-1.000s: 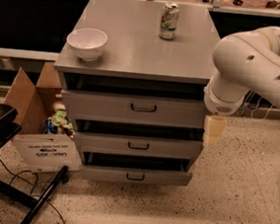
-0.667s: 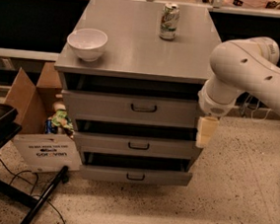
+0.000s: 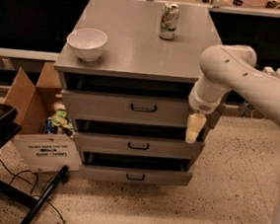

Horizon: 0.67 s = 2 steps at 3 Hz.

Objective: Open top drawer

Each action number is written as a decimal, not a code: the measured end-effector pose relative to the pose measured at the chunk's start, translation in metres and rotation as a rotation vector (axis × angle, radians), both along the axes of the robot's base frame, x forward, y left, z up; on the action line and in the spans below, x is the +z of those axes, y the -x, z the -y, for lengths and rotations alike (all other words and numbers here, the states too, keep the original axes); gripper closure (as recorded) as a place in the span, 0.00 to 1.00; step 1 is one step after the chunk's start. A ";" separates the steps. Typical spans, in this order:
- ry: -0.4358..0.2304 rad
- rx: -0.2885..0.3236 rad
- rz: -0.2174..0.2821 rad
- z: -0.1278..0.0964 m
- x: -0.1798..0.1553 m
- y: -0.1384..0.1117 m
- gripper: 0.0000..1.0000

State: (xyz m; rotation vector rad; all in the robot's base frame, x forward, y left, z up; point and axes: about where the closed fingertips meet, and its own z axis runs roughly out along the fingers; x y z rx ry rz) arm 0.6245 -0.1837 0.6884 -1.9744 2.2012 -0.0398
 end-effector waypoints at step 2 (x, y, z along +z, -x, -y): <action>-0.001 -0.006 -0.021 0.002 -0.013 -0.024 0.19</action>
Offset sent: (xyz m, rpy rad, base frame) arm 0.0292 -0.0038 -0.0150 -0.0028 0.0255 -0.0095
